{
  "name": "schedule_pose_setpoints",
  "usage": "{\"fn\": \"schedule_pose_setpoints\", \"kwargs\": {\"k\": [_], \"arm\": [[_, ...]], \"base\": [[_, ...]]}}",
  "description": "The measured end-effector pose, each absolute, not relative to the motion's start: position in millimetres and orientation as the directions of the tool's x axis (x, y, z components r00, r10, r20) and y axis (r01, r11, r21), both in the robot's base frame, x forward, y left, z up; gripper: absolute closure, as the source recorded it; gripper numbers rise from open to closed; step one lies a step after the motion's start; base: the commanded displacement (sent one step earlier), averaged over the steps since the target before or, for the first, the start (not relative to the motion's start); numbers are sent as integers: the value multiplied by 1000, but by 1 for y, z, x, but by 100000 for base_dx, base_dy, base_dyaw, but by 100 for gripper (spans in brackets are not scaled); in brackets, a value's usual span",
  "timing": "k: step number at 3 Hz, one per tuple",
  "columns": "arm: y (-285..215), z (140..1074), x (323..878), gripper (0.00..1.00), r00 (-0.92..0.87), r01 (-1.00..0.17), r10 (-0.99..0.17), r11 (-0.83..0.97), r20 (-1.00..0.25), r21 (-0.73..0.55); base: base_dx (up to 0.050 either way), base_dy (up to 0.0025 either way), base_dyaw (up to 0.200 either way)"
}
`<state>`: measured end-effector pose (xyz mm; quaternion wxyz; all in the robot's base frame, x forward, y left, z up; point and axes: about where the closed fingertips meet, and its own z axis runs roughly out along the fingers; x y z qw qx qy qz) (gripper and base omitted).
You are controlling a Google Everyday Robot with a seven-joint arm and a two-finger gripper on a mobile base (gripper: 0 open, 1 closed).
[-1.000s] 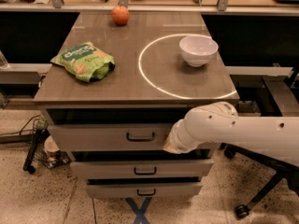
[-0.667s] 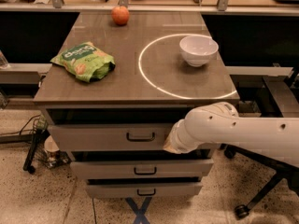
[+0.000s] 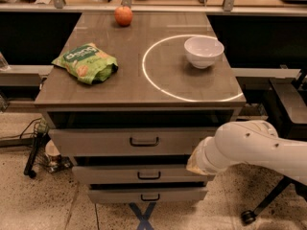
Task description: Close top drawer
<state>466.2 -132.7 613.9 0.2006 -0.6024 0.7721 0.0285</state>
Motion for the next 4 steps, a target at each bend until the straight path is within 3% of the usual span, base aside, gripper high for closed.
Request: {"fn": "schedule_pose_setpoints", "kwargs": {"k": [2,4], "arm": [[-183,642,423,100,-213,-936,-921,288,-325,-202],[-202,674,408,56,-222,-925,-922,302,-318,-229]], "base": [[0,0,0],[0,0,0]]}}
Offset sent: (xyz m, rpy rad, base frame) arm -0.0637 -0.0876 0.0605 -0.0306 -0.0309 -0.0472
